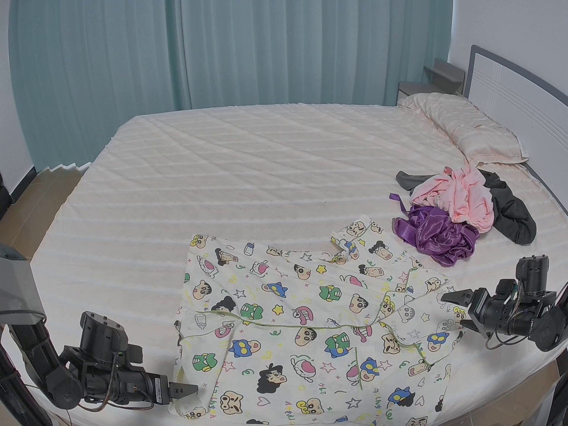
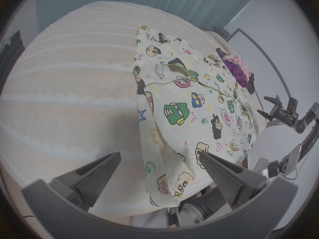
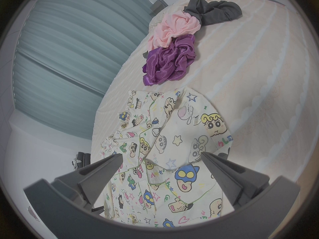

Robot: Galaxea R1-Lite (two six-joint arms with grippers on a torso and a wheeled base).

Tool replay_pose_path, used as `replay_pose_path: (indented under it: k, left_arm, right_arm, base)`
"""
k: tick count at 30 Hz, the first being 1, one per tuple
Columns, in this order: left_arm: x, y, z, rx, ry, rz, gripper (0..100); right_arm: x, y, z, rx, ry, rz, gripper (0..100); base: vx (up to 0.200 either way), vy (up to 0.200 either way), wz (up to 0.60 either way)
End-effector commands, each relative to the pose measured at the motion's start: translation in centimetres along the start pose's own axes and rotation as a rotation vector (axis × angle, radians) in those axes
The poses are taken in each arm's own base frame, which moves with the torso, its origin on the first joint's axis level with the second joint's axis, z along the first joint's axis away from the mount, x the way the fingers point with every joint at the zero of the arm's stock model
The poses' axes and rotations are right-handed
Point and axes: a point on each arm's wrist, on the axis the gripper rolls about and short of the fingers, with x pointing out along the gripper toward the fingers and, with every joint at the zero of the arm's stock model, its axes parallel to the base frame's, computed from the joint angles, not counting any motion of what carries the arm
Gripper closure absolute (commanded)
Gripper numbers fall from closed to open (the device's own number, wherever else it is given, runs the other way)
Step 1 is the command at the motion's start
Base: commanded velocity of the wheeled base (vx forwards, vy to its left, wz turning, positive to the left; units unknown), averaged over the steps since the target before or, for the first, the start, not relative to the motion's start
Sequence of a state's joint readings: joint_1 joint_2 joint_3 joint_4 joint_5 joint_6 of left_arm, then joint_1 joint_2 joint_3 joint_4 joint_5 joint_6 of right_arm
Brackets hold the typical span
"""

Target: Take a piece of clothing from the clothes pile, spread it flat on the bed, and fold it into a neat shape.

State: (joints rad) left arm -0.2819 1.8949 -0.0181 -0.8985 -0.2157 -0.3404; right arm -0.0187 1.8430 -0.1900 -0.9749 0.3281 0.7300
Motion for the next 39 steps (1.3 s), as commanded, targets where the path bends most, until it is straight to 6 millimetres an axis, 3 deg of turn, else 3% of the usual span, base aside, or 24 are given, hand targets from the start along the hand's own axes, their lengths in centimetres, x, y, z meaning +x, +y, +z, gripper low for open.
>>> replay_pose_path:
  k: [1,2,3,14,22,31,39]
  left_arm:
    - [0.0,-0.4,-0.7,0.028,0.025,0.022,0]
    - [0.1,-0.4,-0.7,0.030,0.022,0.030,0]
    - [0.1,-0.3,-0.8,0.029,0.022,0.043,100]
    - [0.6,-0.3,-1.1,0.048,0.031,0.133,100]
    - [-0.1,0.5,-1.2,0.010,0.019,0.250,100]
    - [-1.6,0.9,-2.0,-0.023,0.070,0.278,100]
    - [-1.5,1.2,-1.9,-0.043,0.076,0.278,100]
  right_arm:
    - [0.0,0.1,-0.1,-0.003,0.003,0.002,0]
    - [0.0,0.1,-0.1,-0.003,0.003,0.002,0]
    - [0.0,0.1,-0.1,-0.004,0.003,0.002,0]
    - [0.1,-0.2,0.0,0.003,0.002,-0.008,0]
    - [-0.1,0.0,0.0,0.000,-0.004,-0.001,0]
    - [-0.1,0.0,0.0,-0.004,-0.006,0.000,0]
    - [-0.3,0.1,-0.1,-0.008,-0.014,0.010,0]
  base:
    - [0.000,0.000,0.00]
    - [0.000,0.000,0.00]
    - [0.000,0.000,0.00]
    - [0.000,0.000,0.00]
    - [0.000,0.000,0.00]
    - [0.000,0.000,0.00]
    - [0.000,0.000,0.00]
